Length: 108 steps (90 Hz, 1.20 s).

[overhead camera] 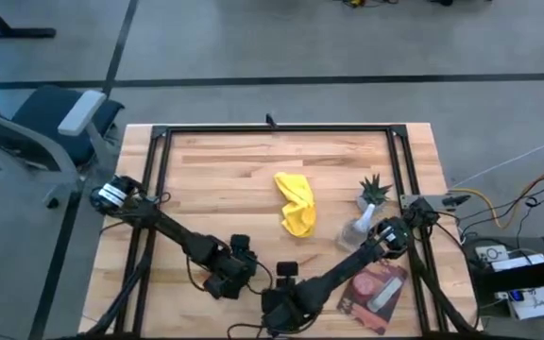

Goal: Apply microfiber cloth
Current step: Move the pink cellphone to the left of the table, then return to Home Position

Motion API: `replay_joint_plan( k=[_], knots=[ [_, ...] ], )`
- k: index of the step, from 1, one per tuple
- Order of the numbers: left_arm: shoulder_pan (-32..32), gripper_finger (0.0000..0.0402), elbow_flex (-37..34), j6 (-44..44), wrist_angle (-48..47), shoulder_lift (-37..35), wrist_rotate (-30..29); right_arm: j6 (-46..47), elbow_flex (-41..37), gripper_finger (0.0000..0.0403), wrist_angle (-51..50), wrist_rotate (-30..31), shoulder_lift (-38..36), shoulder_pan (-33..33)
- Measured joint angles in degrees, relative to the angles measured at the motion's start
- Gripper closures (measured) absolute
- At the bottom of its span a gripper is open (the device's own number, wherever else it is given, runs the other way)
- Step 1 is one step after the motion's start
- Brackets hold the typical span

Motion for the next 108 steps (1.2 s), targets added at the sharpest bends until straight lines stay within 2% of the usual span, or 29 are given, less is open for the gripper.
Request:
replay_joint_plan(
  k=[14,22,51,62,71,89,98,108],
  knots=[
    [-0.55,0.0092,-2.04,-4.77,-11.36,-3.25,0.30,0.29,0.00,0.0317,-0.07,-0.12,0.00,0.74],
    [-1.76,0.0092,-4.85,-8.25,-14.64,-6.08,0.20,0.40,0.04,0.0321,-0.19,-0.01,0.00,0.74],
    [-10.52,0.0092,-17.48,-27.93,-16.28,-20.42,4.24,-3.25,0.04,0.0321,-1.45,1.23,0.00,0.65],
    [-12.82,0.0092,-19.16,-32.75,-14.55,-25.86,-0.09,-9.12,0.04,0.0317,-2.87,1.77,-0.10,-0.44],
    [-13.62,0.0092,-19.43,-33.06,-10.18,-29.69,-5.33,-10.79,0.04,0.0328,-8.16,3.46,-0.63,-1.80],
    [-13.20,0.0092,-19.90,-27.61,0.90,-34.40,-14.59,-10.15,0.04,0.0395,-19.20,6.94,-2.91,-4.42],
    [-12.13,0.0092,-19.95,-24.27,5.10,-35.65,-17.47,-11.12,0.09,0.0395,-21.31,11.78,-5.35,-4.18],
    [-10.27,0.0092,-19.95,-19.43,10.74,-36.33,-17.85,-11.75,-0.14,0.0401,-25.04,17.30,-8.81,-3.29]
  ],
)
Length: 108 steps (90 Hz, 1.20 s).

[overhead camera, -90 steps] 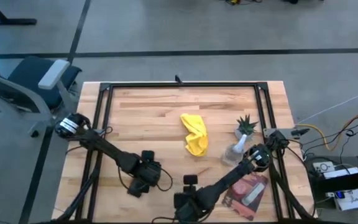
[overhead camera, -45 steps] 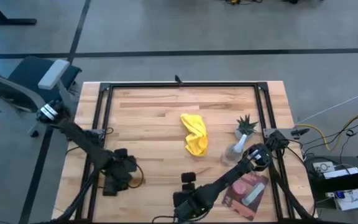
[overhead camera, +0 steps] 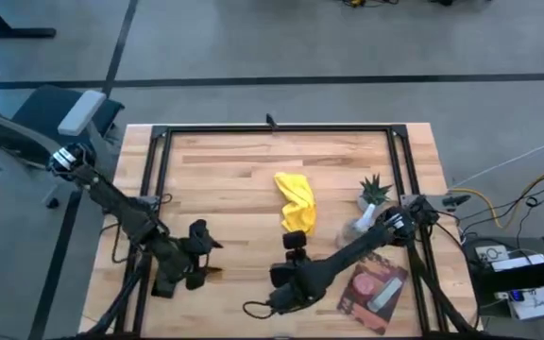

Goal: Apply microfiber cloth
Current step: Return to Home Position

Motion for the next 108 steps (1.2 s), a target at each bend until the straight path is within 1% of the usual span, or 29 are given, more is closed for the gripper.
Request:
replay_joint_plan(
  k=[10,19,33,46,53,57,60,68,82,94,108],
  knots=[
    [2.90,0.0102,0.00,6.76,6.23,-0.12,0.00,-1.88,-1.85,0.0401,-2.15,5.09,-4.84,1.02],
    [6.38,0.0139,0.00,11.93,9.60,-0.13,0.00,-4.60,-5.48,0.0402,-2.06,6.12,-11.01,1.10],
    [11.31,0.0232,0.04,17.34,10.28,-0.17,0.00,-6.69,-13.55,0.0403,1.15,8.03,-23.83,0.10],
    [14.64,0.0326,0.04,21.22,10.77,-0.25,0.01,-7.52,-23.70,0.0403,6.40,9.70,-38.40,-2.20],
    [15.86,0.0374,-0.47,24.29,13.41,-0.87,0.00,-7.96,-29.72,0.0403,10.58,9.67,-46.35,-4.29],
    [16.40,0.0390,-1.08,25.98,15.62,-1.45,0.01,-8.74,-33.24,0.0403,13.13,9.58,-50.84,-5.62],
    [16.70,0.0394,-1.67,27.01,16.98,-2.04,0.01,-9.46,-35.92,0.0403,15.44,9.51,-54.02,-6.79],
    [17.32,0.0388,-3.29,28.45,18.86,-4.01,0.03,-12.24,-42.91,0.0403,21.52,8.51,-62.61,-9.94],
    [17.52,0.0398,-6.55,27.53,19.62,-8.24,0.03,-13.70,-53.75,0.0403,30.60,1.70,-76.35,-16.21],
    [17.54,0.0398,-9.75,25.89,19.82,-11.61,0.03,-10.96,-60.70,0.0403,32.64,-4.00,-84.91,-19.09],
    [17.54,0.0401,-14.76,24.60,22.80,-14.63,0.00,-5.06,-66.76,0.0403,32.09,-4.52,-91.39,-19.27]
  ],
)
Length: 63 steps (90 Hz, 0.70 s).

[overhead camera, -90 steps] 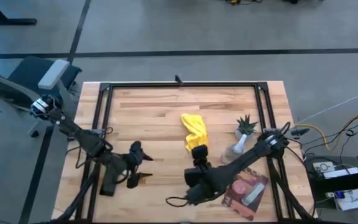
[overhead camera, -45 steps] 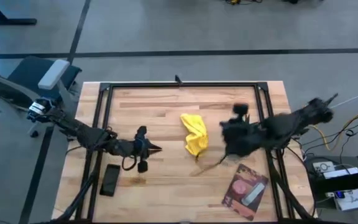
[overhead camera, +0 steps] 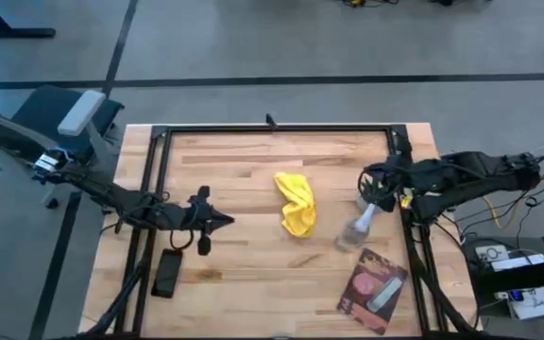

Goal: Apply microfiber cloth
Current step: Return to Home Position

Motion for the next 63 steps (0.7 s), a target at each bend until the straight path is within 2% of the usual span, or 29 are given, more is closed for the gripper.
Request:
replay_joint_plan(
  k=[7,22,35,52,63],
  knots=[
    [0.00,0.0400,-2.61,-0.25,2.99,-1.11,-0.02,2.57,-2.66,0.0403,0.09,-0.30,-1.83,0.00],
    [0.00,0.0401,-8.72,-0.47,11.21,-3.37,0.01,5.41,-8.64,0.0403,1.07,-7.32,-3.33,0.00],
    [0.00,0.0401,-13.34,-0.51,17.73,-5.44,-0.02,9.28,-13.37,0.0403,1.98,-8.04,-3.27,0.00],
    [0.00,0.0401,-16.71,-2.43,19.40,-8.55,0.02,7.64,-21.13,0.0403,13.73,-13.12,-2.88,0.04],
    [-0.30,0.0401,-17.76,-3.73,19.28,-10.66,1.15,3.90,-27.41,0.0403,25.10,-17.98,-2.94,0.04]
  ],
)
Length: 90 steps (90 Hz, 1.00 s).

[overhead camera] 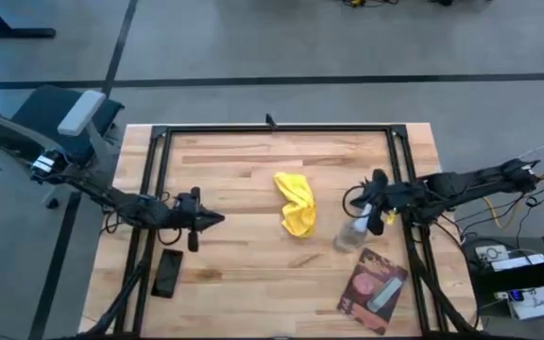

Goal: Apply microfiber cloth
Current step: Return to Home Position

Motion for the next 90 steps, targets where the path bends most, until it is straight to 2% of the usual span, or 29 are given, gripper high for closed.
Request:
replay_joint_plan(
  k=[19,30,48,59,76,90],
  knots=[
    [-0.76,0.0401,0.00,1.80,0.11,-3.59,0.85,-1.55,-10.16,0.0403,17.69,-2.34,0.16,0.00],
    [-0.99,0.0401,-0.17,5.13,0.14,-6.00,0.85,-2.99,-16.40,0.0403,31.85,-3.59,0.83,0.15],
    [-0.97,0.0402,-3.66,7.07,0.21,-11.18,0.85,-4.63,-23.90,0.0403,50.46,-4.89,3.57,0.15],
    [-0.94,0.0401,-4.46,6.18,-4.40,-15.17,0.71,-6.37,-25.36,0.0403,56.02,-6.95,6.42,0.11],
    [-0.94,0.0401,-4.46,10.02,-5.73,-20.09,0.40,-10.00,-24.68,0.0403,60.02,-6.96,11.01,-0.44],
    [-0.94,0.0401,-4.49,9.73,-10.23,-24.11,0.36,-10.21,-25.24,0.0403,59.67,-6.98,9.92,-0.52]
  ],
)
